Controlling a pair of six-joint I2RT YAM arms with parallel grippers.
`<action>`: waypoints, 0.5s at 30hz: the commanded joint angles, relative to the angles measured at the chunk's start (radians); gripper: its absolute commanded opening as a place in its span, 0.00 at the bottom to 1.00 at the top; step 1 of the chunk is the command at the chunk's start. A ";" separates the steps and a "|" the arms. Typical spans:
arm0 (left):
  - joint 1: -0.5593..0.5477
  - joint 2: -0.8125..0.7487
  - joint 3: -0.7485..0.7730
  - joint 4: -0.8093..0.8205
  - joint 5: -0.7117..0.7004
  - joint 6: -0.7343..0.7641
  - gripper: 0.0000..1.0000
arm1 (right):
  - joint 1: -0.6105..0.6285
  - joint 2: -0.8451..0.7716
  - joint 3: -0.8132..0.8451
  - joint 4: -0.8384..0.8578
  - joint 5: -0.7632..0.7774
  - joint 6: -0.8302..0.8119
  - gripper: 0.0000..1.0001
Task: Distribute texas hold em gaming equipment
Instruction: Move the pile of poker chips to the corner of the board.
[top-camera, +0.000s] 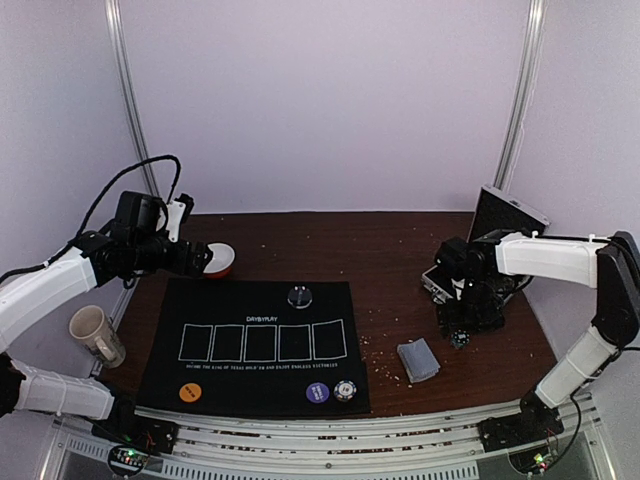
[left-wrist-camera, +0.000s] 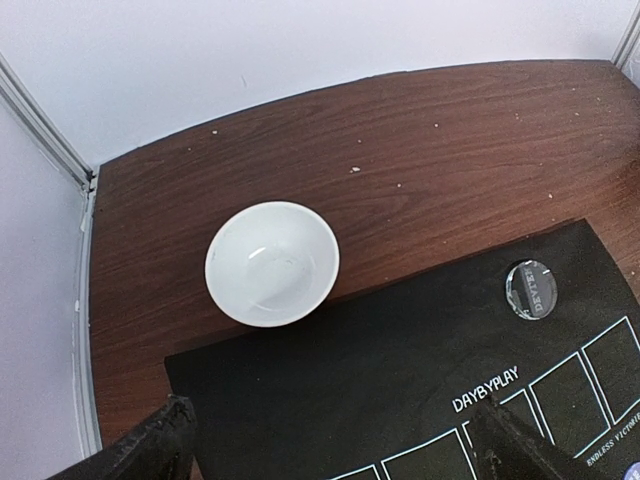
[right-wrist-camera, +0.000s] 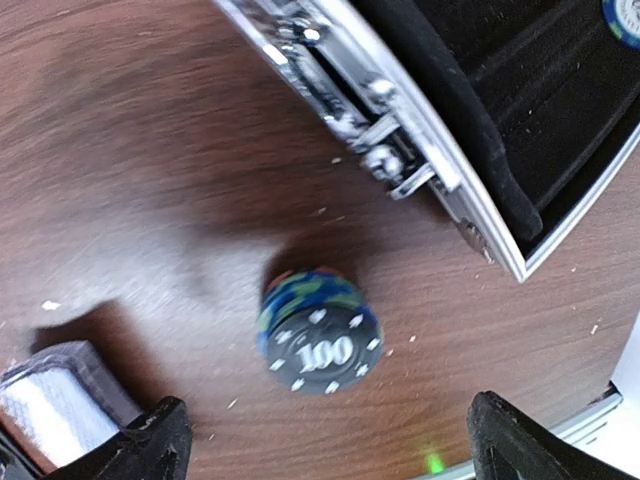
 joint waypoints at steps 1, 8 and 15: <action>-0.002 -0.017 0.005 0.039 0.005 0.013 0.98 | -0.050 0.000 -0.037 0.088 -0.002 -0.023 0.98; -0.003 -0.018 0.004 0.038 -0.001 0.018 0.98 | -0.079 0.064 -0.081 0.166 -0.047 -0.064 0.94; -0.003 -0.018 0.003 0.039 -0.003 0.020 0.98 | -0.086 0.112 -0.115 0.209 -0.098 -0.101 0.84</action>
